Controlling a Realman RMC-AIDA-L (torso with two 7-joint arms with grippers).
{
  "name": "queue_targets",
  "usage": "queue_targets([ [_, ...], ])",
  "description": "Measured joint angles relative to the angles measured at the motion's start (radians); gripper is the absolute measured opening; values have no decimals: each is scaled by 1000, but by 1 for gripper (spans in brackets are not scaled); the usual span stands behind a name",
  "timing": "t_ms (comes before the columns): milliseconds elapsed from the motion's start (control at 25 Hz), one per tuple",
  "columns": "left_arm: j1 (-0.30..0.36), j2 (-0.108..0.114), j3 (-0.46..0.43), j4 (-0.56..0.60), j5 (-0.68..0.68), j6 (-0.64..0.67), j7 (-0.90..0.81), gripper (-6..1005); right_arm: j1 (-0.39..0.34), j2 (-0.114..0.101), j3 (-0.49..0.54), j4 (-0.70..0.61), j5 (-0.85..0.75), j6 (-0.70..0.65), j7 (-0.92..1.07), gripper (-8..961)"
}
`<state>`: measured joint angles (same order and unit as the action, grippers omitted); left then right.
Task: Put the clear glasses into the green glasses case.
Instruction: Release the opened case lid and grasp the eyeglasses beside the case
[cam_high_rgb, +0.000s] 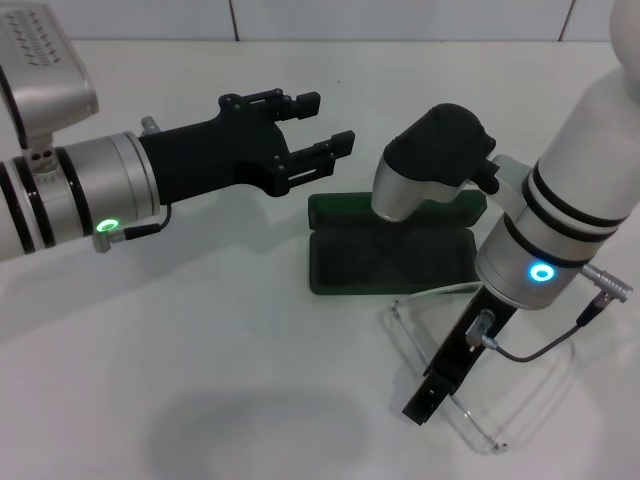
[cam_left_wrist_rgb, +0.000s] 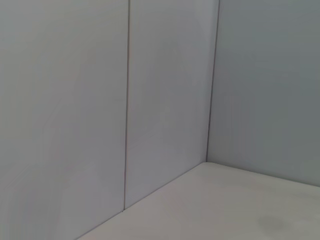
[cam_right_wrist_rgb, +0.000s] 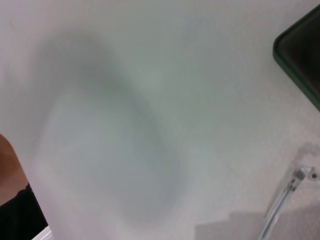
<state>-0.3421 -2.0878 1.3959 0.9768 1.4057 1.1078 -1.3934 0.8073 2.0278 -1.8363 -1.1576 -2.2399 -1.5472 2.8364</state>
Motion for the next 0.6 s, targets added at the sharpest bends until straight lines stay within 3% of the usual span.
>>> queue_targets([
  [120,2,0,0,-1,0,1,0,601,0,0,-1,2,1,5,0,854],
  [600,-1,1,-1,-9,-1,1,1,600,7,0,-27,-9,-4,7,-6,548],
])
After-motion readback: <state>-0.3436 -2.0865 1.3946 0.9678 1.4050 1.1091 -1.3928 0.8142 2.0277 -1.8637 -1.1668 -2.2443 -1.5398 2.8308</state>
